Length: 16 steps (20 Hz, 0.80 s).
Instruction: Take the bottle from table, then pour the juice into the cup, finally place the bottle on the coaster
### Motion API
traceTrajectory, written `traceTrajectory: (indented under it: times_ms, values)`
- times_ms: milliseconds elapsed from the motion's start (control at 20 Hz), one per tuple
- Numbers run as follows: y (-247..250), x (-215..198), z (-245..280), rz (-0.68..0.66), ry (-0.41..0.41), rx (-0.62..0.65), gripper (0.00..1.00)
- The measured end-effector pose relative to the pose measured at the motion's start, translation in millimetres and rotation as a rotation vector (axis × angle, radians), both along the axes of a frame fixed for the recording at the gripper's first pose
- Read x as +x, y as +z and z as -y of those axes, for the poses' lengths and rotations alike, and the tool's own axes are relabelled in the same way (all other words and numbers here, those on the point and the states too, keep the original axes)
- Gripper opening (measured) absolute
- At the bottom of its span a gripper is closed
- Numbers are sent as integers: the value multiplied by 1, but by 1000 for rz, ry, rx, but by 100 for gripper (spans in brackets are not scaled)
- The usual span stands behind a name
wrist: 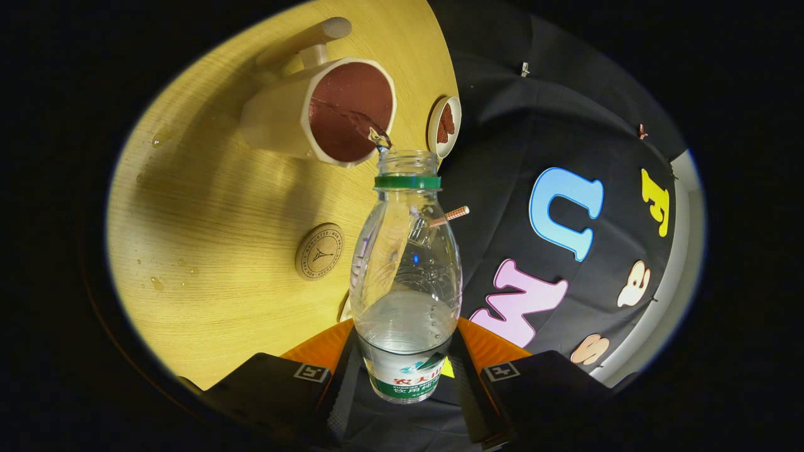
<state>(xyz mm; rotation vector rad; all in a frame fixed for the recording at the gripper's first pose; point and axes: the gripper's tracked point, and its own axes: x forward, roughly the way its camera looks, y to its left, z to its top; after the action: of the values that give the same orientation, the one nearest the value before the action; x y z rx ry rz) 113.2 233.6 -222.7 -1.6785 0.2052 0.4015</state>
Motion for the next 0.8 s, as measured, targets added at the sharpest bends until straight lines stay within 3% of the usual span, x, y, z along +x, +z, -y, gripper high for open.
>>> traceTrajectory:
  times_ms: [800]
  values:
    - [10,6,-5,49,76,-91,74]
